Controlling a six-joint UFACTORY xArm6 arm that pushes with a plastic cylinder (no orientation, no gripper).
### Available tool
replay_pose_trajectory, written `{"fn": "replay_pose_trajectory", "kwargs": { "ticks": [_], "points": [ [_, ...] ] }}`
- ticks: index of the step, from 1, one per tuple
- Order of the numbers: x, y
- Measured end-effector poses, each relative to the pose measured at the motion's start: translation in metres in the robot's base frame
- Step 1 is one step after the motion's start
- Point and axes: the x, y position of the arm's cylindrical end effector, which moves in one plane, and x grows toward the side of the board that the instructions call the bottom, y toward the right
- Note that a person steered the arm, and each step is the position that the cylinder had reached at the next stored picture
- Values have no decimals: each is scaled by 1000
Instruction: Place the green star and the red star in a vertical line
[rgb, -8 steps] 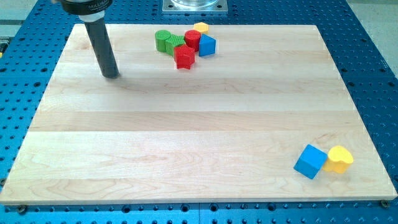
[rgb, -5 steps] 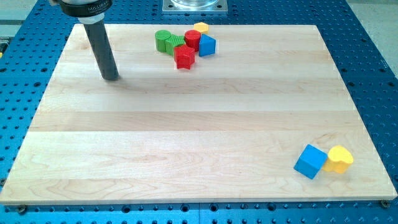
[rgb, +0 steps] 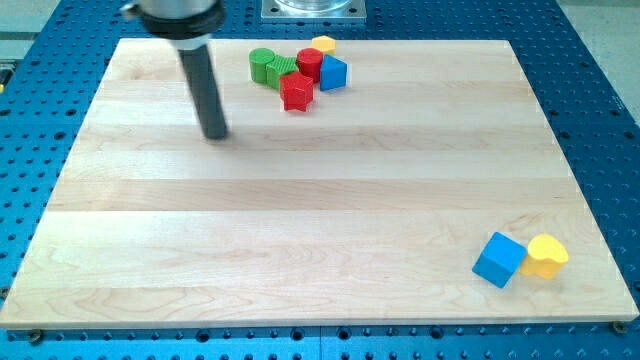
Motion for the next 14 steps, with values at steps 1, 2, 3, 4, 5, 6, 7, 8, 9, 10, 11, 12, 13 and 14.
{"fn": "replay_pose_trajectory", "kwargs": {
  "ticks": [1,2,3,4,5,6,7,8,9,10,11,12,13,14],
  "points": [
    [-2,29],
    [-3,29],
    [-6,27],
    [-14,9],
    [-14,9],
    [-14,9],
    [-19,9],
    [-28,9],
    [-33,-16],
    [-63,-35],
    [-77,-46],
    [-80,-47],
    [-91,-48],
    [-116,-48]
  ]
}}
